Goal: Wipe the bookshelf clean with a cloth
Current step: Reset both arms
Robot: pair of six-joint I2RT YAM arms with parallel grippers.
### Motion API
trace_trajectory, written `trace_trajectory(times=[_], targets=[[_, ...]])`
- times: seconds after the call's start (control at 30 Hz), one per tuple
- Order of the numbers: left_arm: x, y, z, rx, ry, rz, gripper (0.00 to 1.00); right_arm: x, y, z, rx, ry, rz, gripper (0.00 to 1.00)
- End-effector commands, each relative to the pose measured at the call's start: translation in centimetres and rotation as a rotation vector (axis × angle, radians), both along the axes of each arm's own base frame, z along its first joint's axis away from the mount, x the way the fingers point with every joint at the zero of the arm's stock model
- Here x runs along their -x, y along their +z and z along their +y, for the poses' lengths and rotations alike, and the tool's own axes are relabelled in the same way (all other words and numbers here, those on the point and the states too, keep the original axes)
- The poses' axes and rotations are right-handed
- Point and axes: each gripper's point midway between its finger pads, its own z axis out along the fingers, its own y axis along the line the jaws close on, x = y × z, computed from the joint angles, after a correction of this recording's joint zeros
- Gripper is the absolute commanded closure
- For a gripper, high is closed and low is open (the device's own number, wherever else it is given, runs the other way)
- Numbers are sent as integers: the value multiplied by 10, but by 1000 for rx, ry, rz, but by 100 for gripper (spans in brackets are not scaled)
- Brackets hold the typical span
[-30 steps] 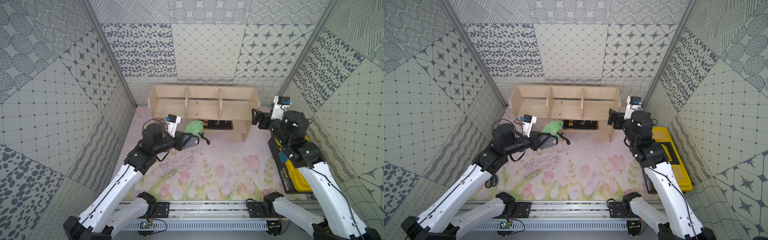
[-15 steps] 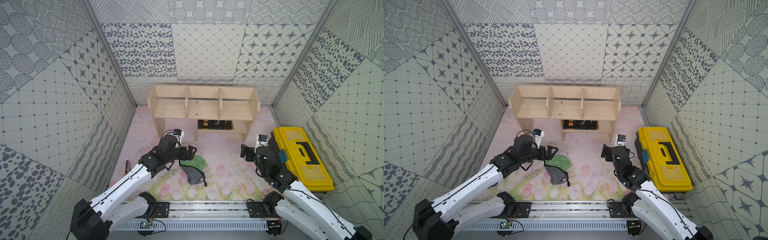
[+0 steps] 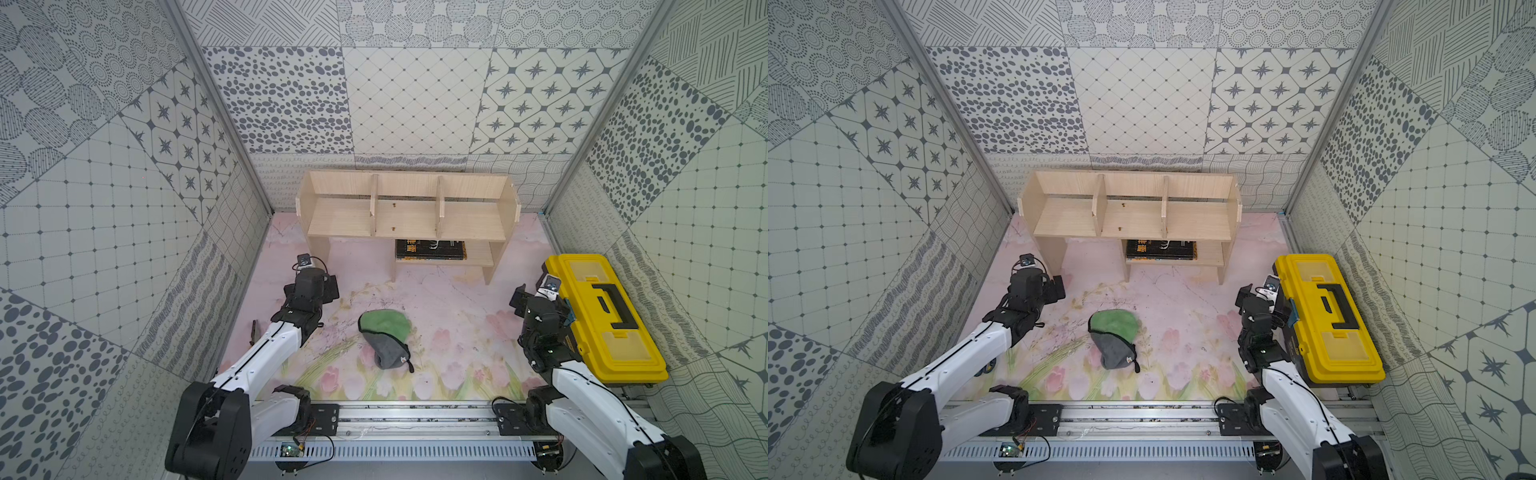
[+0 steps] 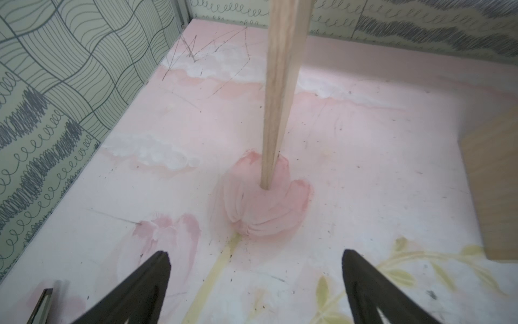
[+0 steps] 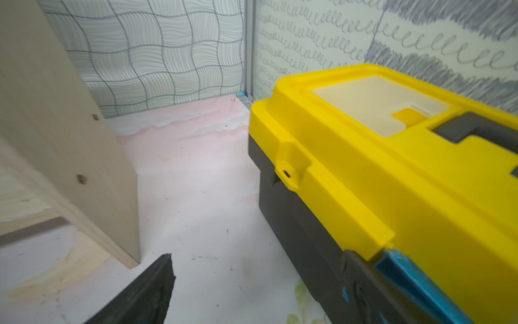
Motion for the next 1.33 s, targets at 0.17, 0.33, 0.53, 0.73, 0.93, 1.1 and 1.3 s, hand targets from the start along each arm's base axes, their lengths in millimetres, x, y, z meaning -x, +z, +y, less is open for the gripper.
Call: trace_trajectory(times=[0.17, 0.33, 0.53, 0.73, 0.93, 1.1, 1.3], targets=[[-43, -23, -3, 7, -98, -184, 1, -66, 9, 23, -77, 287, -154, 3], [-51, -41, -15, 4, -180, -202, 1, -107, -20, 75, -57, 564, -110, 3], [-48, -44, -11, 20, -150, -206, 1, -117, -32, 79, -59, 560, 32, 3], [-48, -44, -11, 11, -150, -207, 1, -117, -31, 79, -57, 555, 15, 3], [-49, -44, -11, 10, -150, -208, 1, -117, -31, 79, -57, 556, 16, 3], [-48, -44, -11, 10, -150, -208, 1, -118, -31, 78, -65, 557, 17, 3], [-49, -44, -11, 10, -149, -208, 1, -118, -31, 78, -67, 558, 16, 3]])
